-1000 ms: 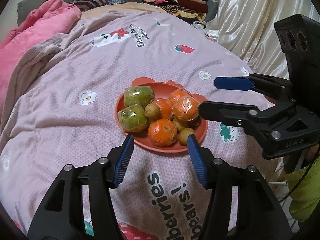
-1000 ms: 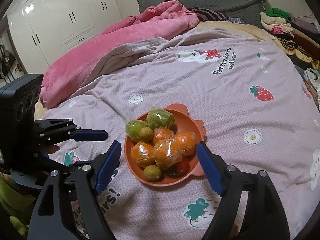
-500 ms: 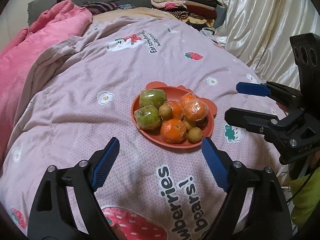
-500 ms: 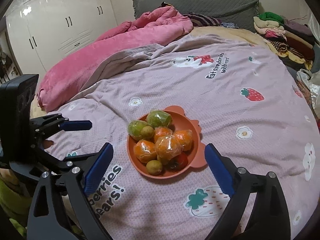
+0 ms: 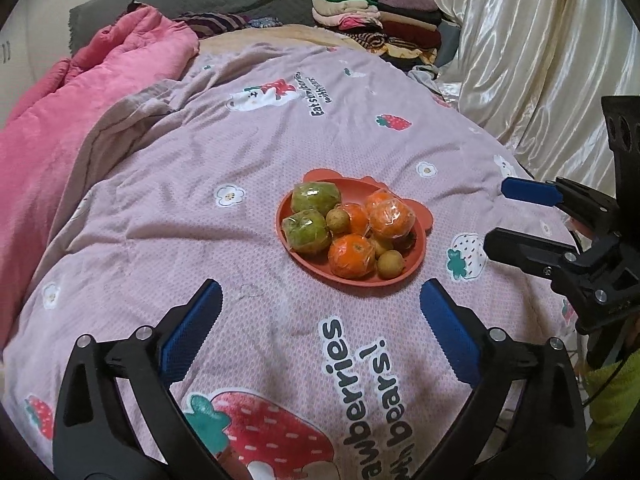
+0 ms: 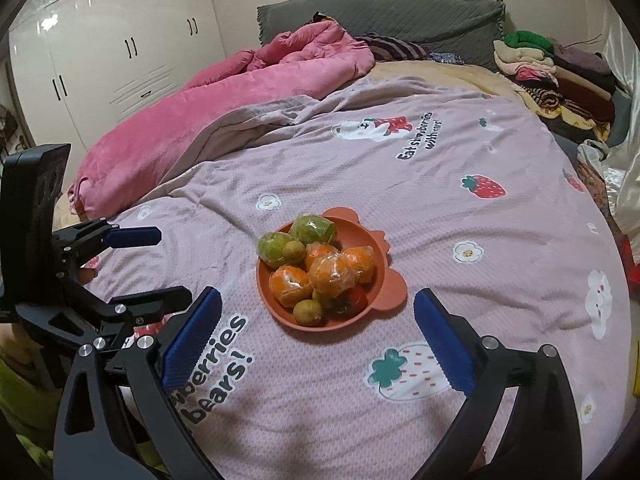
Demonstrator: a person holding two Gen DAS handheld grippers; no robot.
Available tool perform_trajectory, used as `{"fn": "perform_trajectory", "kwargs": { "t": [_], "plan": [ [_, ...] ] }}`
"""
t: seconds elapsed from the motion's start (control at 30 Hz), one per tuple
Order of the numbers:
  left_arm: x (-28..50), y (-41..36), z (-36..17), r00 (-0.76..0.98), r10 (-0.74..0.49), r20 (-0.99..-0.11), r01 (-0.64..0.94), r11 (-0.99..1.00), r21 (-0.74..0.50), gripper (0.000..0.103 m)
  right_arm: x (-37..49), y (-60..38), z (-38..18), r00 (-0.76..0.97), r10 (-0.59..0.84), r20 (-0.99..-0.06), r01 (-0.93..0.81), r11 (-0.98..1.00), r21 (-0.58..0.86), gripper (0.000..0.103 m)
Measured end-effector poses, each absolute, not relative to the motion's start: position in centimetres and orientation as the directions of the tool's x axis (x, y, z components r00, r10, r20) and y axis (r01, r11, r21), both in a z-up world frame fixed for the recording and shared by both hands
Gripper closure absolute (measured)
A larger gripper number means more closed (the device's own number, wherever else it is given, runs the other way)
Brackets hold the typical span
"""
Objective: Organize fruits
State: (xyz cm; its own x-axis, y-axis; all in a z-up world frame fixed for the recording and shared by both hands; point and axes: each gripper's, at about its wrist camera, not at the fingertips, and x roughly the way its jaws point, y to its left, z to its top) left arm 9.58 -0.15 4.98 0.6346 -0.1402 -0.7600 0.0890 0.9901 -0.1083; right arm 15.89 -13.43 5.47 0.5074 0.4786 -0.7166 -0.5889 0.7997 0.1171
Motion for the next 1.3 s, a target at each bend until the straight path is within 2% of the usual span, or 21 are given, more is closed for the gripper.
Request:
{"fn": "perform_trajectory", "kwargs": {
  "t": [0.97, 1.3],
  "plan": [
    [5.4, 0.0, 3.7, 0.65, -0.11, -0.752, 0.02, 0.992, -0.127, 0.01, 10.5, -14.9, 3.9, 0.584, 0.422, -0.694, -0.515, 0.853, 0.085, 0.005],
    [4.7, -0.3, 2.8, 0.639, -0.104, -0.762, 0.01, 0.992, -0.126, 0.01, 9.6, -15.3, 2.2, 0.575, 0.401, -0.713, -0.485, 0.869, 0.098, 0.005]
  ]
}}
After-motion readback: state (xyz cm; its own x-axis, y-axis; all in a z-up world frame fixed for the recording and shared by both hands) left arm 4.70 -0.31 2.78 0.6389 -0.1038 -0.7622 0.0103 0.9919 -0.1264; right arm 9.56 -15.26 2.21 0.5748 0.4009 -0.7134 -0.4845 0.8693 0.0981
